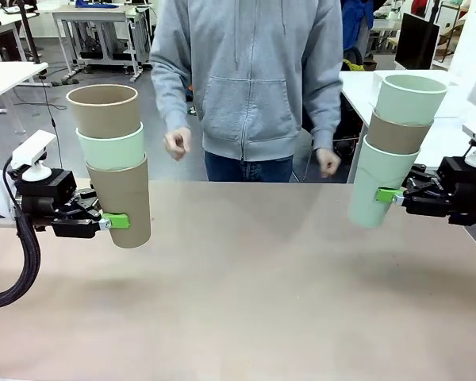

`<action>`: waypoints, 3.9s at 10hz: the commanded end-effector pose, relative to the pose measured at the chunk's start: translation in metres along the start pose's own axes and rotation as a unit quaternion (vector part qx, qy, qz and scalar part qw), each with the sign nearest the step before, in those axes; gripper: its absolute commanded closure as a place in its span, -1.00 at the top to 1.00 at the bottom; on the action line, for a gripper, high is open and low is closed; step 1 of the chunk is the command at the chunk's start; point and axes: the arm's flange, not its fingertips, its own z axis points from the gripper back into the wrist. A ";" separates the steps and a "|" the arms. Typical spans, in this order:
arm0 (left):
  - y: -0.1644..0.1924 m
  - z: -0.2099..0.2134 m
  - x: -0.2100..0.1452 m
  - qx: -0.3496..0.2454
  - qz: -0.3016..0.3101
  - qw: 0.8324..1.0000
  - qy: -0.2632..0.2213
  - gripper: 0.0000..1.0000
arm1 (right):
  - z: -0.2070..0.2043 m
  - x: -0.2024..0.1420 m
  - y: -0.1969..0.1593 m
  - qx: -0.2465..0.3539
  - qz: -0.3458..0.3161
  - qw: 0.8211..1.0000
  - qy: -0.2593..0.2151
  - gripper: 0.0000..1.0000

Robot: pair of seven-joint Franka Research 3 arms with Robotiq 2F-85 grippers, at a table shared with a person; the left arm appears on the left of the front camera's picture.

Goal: Stack the cups and store them in the basket.
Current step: Place the stack of Reusable plastic cups into the Pantry Basket.

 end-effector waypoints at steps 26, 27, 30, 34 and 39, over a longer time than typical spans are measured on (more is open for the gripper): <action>-0.001 0.000 0.005 -0.003 0.001 1.000 -0.003 0.70 | -0.001 0.003 0.000 -0.001 0.004 1.000 -0.002 0.73; -0.001 0.000 0.005 -0.003 0.001 1.000 -0.003 0.70 | -0.001 0.003 0.000 -0.001 0.004 1.000 -0.002 0.73; -0.001 0.000 0.005 -0.003 0.001 1.000 -0.003 0.70 | -0.001 0.003 0.000 -0.001 0.004 1.000 -0.002 0.73; -0.001 0.000 0.005 -0.003 0.001 1.000 -0.003 0.70 | -0.001 0.003 0.000 -0.001 0.004 1.000 -0.002 0.73; -0.001 0.000 0.005 -0.003 0.001 1.000 -0.003 0.70 | -0.001 0.003 0.000 -0.001 0.004 1.000 -0.002 0.73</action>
